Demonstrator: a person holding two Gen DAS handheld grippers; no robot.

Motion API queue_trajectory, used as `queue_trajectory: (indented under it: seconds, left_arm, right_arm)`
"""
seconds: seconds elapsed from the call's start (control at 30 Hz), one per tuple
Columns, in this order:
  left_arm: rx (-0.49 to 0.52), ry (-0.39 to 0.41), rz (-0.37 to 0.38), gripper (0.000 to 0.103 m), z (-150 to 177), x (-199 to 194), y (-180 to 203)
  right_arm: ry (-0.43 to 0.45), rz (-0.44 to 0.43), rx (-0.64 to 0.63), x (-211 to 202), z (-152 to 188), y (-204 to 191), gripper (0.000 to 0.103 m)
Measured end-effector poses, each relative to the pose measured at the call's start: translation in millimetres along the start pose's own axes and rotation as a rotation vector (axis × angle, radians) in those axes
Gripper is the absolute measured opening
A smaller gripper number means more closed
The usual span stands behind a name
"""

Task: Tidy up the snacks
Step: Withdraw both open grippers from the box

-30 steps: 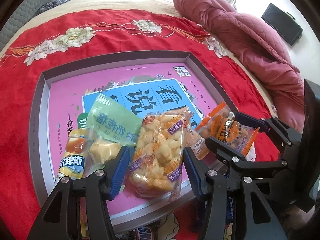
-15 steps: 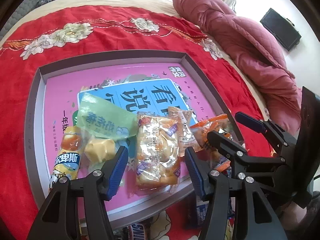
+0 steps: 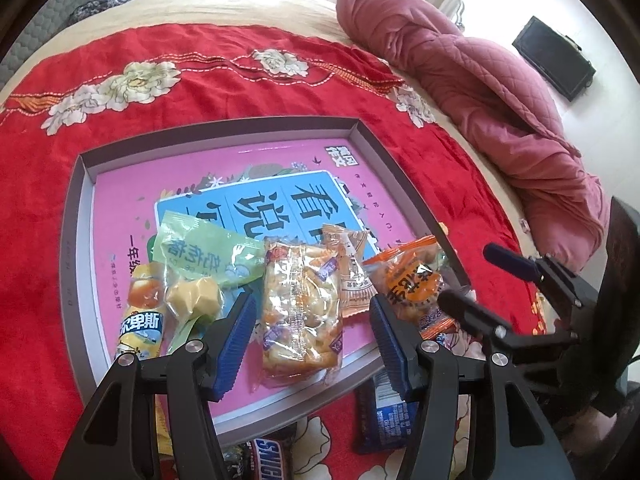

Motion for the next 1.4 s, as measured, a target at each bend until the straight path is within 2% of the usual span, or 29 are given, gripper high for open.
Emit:
queue_trajectory:
  seconds: [0.3, 0.87, 0.97, 1.17, 1.4]
  left_arm:
    - [0.019, 0.013, -0.01, 0.061, 1.5, -4.3, 5.4]
    - [0.023, 0.024, -0.036, 0.063, 1.5, -8.2, 5.6]
    - [0.025, 0.026, -0.039, 0.063, 1.4, -10.6, 5.9]
    - [0.024, 0.039, -0.045, 0.063, 0.3, -19.9, 7.0]
    - [0.009, 0.101, -0.045, 0.063, -8.1, -51.2, 6.9]
  right_arm:
    - [-0.062, 0.029, -0.033, 19.4, 7.4, -4.2, 0.08]
    - [-0.06, 0.01, 0.015, 33.0, 4.6, -2.5, 0.084]
    - [-0.023, 0.024, 0.018, 23.6, 1.7, -0.5, 0.084]
    - [0.044, -0.004, 0.064, 1.0, -6.7, 6.7, 0.084]
    - [0.095, -0.025, 0.088, -21.6, -15.0, 8.8, 0.084]
Point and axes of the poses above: each gripper's, at about its wrist camera, not at the fingertips, and x roughly the way its jaws point, y to its right, z to its underside, the point moved 6 cm from there along x, roughly the way its jaws point, and after that the axes turned 14 degrees about -x, right-handed, at the moved point
